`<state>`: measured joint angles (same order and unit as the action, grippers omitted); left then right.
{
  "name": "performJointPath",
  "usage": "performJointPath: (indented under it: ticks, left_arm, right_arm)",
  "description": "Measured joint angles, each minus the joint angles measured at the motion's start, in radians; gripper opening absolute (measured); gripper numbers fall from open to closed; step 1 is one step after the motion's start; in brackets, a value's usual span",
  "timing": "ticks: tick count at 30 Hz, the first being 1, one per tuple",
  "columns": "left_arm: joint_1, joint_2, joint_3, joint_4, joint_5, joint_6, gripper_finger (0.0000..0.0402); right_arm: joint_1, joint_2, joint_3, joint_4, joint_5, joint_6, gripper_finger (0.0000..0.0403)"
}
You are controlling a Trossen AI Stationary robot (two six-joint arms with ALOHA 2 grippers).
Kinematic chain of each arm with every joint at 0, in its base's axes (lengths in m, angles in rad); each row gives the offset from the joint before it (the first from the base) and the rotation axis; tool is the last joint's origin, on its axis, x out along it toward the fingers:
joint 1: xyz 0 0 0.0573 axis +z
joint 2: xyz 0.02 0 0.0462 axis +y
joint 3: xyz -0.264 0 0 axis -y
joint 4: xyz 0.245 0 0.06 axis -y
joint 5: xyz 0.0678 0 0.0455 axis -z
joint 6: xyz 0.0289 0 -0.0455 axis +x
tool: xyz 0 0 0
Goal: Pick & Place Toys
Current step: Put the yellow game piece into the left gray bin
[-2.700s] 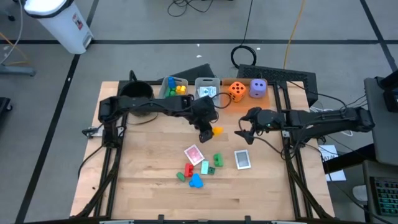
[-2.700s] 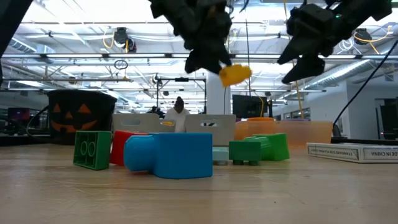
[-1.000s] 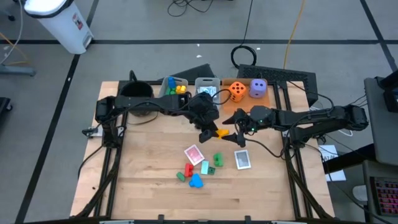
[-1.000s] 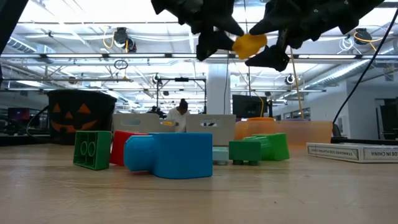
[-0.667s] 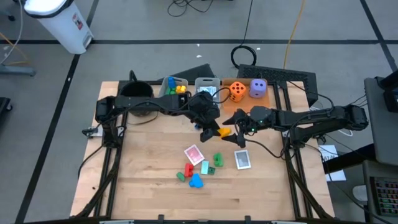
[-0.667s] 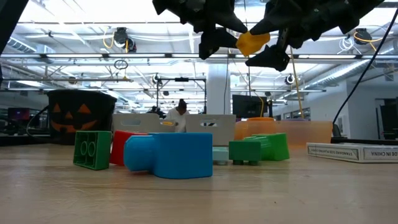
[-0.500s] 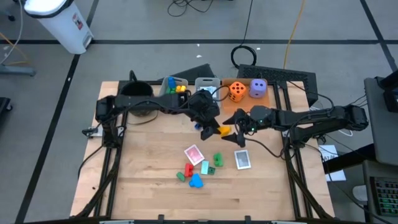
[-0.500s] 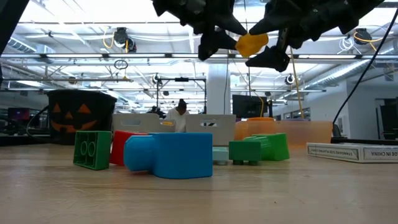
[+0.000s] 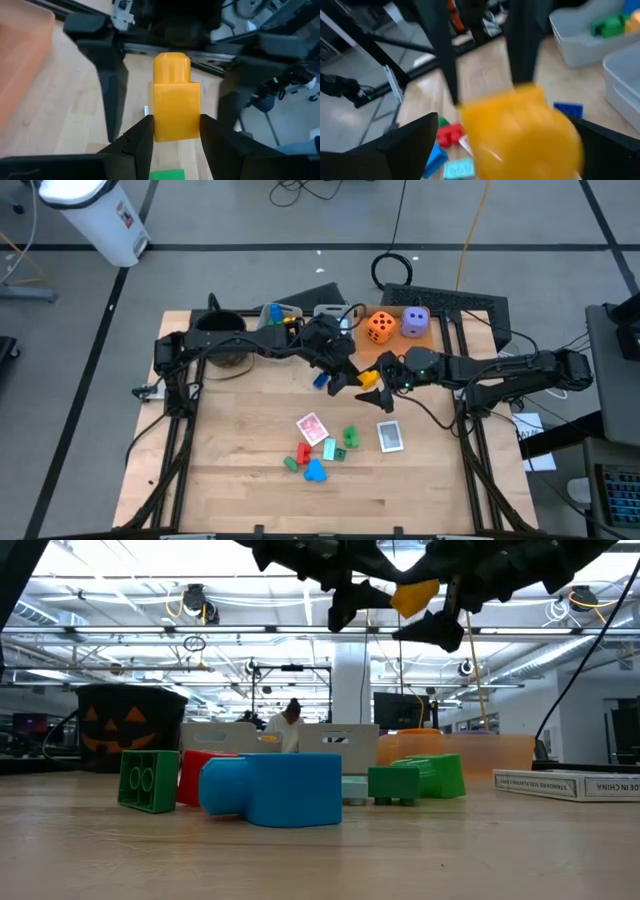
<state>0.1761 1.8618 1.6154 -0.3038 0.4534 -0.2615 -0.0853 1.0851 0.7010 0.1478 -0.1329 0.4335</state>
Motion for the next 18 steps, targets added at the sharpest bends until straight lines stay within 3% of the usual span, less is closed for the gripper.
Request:
performJointPath:
  ticks: [5,18]
  left_arm:
    - [0.006,0.0,0.0,0.001,0.007,-0.003,0.0154]
    - [0.023,-0.006,0.0,-0.001,0.027,-0.009,0.0154]
  right_arm:
    - [0.0,0.0,0.0,0.066,0.0,0.008,0.0393]
    - [-0.007,-0.058,0.0,0.021,0.002,0.002,0.0393]
